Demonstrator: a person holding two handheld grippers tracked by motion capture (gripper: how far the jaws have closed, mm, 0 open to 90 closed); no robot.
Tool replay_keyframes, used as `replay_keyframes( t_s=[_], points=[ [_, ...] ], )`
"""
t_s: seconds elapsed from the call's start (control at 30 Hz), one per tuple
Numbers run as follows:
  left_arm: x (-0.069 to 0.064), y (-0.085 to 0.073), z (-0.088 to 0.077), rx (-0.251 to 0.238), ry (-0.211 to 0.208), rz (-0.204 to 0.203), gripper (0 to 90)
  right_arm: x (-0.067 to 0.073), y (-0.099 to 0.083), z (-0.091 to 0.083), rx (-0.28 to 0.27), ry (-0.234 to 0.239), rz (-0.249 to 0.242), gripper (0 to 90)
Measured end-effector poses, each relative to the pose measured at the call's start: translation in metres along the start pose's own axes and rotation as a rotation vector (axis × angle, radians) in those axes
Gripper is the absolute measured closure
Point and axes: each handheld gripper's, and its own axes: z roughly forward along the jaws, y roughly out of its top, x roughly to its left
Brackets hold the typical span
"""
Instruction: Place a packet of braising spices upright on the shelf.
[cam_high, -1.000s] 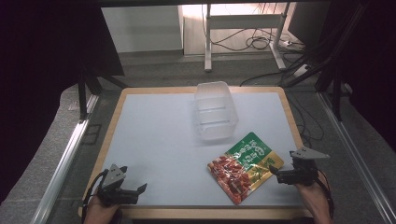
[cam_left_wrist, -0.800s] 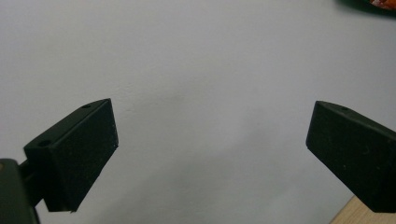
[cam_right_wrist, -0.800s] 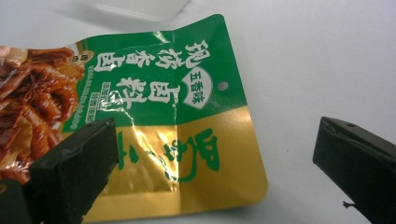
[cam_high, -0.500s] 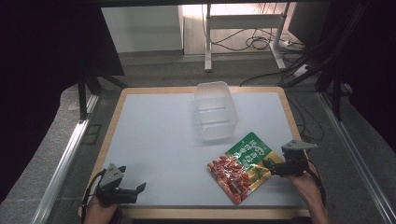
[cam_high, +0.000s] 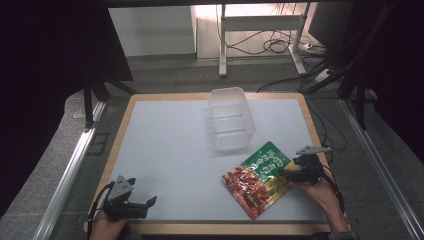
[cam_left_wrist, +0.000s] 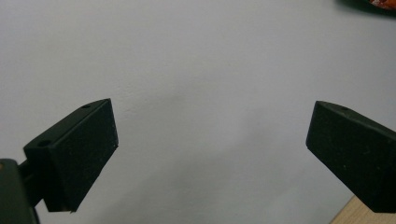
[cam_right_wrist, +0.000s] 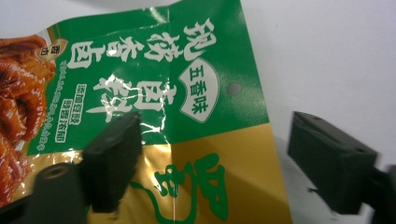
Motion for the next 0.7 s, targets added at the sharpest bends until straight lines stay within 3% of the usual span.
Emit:
replay_keyframes(
  t_s=[0.03, 0.13, 0.27, 0.43, 0.53, 0.7],
  points=[
    [0.000, 0.000, 0.000, -0.001, 0.002, 0.004, 2.1, -0.001, 0.001, 0.000, 0.014, 0.009, 0.008, 25.9],
    [0.000, 0.000, 0.000, 0.001, 0.002, 0.005, 2.2, 0.000, 0.002, -0.001, 0.011, 0.029, 0.015, 30.1],
    [-0.001, 0.000, 0.000, 0.006, 0.002, 0.010, 2.2, 0.006, 0.006, -0.006, -0.001, 0.034, -0.021, 36.2],
    [-0.001, 0.000, 0.001, 0.006, 0.003, 0.013, 2.3, 0.016, 0.014, -0.013, -0.036, 0.088, -0.039, 47.1],
    [-0.001, 0.000, 0.001, 0.006, 0.003, 0.013, 2.3, 0.022, 0.017, -0.009, -0.016, 0.081, -0.074, 47.5],
    [-0.002, 0.000, 0.001, 0.009, 0.004, 0.019, 2.4, 0.025, 0.019, -0.001, 0.028, 0.049, -0.094, 48.6]
  ],
)
